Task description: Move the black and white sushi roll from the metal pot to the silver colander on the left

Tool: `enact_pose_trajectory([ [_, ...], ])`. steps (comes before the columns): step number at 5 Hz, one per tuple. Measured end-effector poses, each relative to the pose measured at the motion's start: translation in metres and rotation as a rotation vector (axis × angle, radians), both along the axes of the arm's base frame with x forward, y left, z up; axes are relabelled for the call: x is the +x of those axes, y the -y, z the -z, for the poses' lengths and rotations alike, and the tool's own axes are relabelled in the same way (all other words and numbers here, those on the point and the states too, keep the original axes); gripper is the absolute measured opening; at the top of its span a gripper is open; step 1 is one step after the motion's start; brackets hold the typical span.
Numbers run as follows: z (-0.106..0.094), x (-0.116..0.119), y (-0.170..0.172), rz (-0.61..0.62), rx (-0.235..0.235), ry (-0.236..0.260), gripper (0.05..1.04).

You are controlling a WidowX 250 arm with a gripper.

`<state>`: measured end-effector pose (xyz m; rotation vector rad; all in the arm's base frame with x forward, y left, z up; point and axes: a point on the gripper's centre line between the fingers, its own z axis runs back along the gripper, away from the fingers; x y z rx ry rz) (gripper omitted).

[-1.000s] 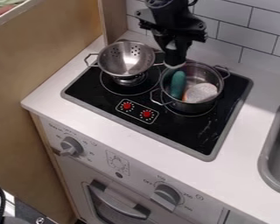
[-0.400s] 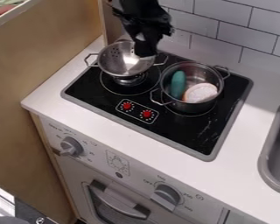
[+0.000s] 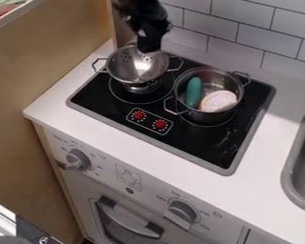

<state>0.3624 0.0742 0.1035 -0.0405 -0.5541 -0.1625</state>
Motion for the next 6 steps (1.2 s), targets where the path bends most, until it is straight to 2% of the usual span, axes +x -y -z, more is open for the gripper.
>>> enact_pose_trajectory([
  [1, 0.009, 0.006, -0.009, 0.019, -0.008, 0.039, 0.347],
  [2, 0.017, 0.008, -0.013, 0.012, -0.017, 0.027, 0.347],
  [3, 0.015, 0.012, -0.015, -0.005, -0.017, 0.055, 0.381],
  [5, 0.021, 0.017, 0.018, -0.109, -0.028, 0.013, 0.946],
  [6, 0.023, 0.02, 0.046, -0.154, -0.029, -0.007, 0.997],
])
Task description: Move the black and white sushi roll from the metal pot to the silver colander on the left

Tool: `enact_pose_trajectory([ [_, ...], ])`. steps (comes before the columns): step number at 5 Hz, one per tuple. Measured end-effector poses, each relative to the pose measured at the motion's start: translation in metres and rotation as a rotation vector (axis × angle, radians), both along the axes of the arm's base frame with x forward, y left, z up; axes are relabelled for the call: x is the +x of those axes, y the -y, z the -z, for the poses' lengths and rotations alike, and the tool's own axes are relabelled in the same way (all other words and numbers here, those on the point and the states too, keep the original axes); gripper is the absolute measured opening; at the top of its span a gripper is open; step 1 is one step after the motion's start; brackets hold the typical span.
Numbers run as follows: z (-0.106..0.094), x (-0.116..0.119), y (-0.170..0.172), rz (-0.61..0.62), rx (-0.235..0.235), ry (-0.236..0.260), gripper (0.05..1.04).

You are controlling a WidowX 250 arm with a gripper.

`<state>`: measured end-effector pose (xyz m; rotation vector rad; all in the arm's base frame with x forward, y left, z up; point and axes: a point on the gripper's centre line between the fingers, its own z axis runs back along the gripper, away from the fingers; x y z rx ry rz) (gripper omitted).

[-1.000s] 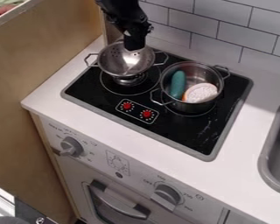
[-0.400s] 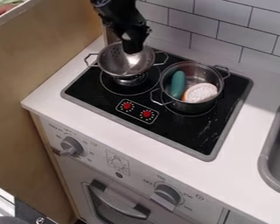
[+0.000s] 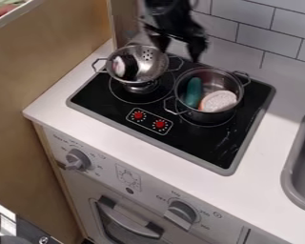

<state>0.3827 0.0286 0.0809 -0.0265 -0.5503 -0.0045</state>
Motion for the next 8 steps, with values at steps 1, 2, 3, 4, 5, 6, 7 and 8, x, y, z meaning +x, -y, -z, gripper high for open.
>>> enact_pose_trajectory([
  [1, -0.007, 0.001, 0.02, -0.097, 0.009, -0.048, 0.997],
  [2, -0.016, -0.001, 0.037, -0.188, 0.04, -0.095, 0.997],
  [3, -0.018, -0.01, 0.057, -0.244, 0.061, -0.15, 0.997],
  [4, -0.029, -0.015, 0.072, -0.256, 0.077, -0.197, 0.997],
  [5, -0.028, -0.023, 0.08, -0.27, 0.064, -0.249, 0.997],
  [6, -0.029, -0.029, 0.088, -0.272, 0.062, -0.277, 0.997],
  [7, -0.027, -0.036, 0.097, -0.259, 0.064, -0.314, 0.997],
  [8, -0.026, -0.043, 0.103, -0.245, 0.048, -0.357, 0.997],
])
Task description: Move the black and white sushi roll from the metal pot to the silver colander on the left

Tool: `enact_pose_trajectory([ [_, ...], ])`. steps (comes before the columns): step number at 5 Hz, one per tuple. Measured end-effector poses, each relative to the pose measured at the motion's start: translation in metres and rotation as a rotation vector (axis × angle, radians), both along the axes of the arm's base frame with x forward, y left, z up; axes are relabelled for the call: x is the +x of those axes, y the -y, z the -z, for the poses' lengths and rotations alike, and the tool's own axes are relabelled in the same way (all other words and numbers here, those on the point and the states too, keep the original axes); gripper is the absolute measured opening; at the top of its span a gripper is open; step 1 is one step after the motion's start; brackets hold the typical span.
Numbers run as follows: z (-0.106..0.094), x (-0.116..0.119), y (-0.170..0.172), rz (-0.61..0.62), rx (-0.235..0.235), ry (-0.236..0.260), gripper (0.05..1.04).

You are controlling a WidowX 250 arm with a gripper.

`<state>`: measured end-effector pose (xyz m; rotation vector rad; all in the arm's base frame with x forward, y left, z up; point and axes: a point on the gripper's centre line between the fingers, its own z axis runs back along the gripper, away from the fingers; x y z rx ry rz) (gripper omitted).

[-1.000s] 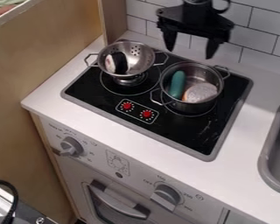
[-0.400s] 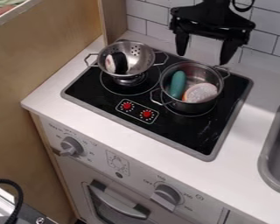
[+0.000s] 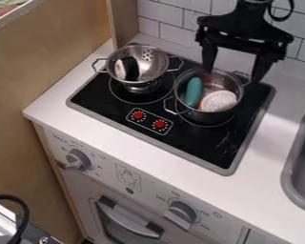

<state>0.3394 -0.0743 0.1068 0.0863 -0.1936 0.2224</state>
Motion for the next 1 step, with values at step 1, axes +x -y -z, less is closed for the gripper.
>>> enact_pose_trajectory([
  [1, -0.0068, -0.0072, 0.0067, -0.01, -0.015, -0.013, 0.997],
])
